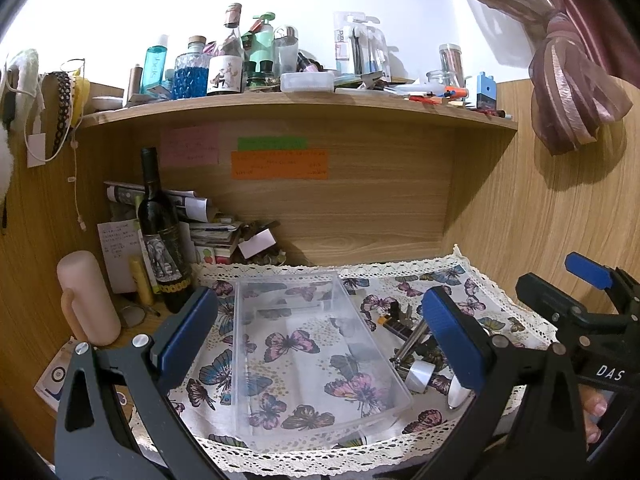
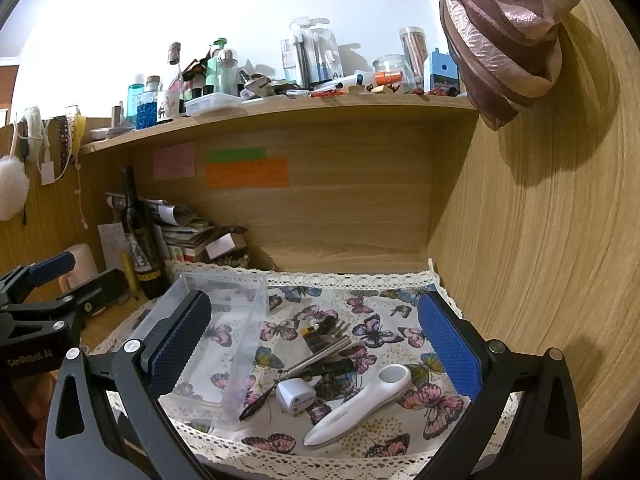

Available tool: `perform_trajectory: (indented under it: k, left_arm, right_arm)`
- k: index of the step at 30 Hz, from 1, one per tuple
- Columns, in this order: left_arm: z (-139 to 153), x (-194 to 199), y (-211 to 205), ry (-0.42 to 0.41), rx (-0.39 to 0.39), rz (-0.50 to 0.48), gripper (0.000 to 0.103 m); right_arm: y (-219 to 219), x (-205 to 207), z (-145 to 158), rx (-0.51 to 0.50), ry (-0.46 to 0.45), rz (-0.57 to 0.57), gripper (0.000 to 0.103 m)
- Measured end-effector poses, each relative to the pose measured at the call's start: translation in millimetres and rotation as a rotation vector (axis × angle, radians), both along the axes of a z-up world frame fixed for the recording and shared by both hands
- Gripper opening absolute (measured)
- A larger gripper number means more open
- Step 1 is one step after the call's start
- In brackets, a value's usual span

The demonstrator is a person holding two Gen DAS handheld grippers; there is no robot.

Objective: Organize rigid objects

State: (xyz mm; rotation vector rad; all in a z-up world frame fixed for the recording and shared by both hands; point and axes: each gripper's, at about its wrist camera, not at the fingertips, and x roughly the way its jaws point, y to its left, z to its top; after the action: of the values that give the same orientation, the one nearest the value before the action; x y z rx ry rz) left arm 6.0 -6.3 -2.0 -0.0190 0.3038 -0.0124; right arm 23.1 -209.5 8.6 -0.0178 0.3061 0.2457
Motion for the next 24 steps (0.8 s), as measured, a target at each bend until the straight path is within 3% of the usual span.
perform_trajectory:
  k: [24]
  left_arm:
    - [2.3,-4.6,-2.5,-0.020,0.000,-0.009,0.103]
  right_arm:
    - [-2.4,-5.3,3.2,0.009,-0.014,-0.002,0.103]
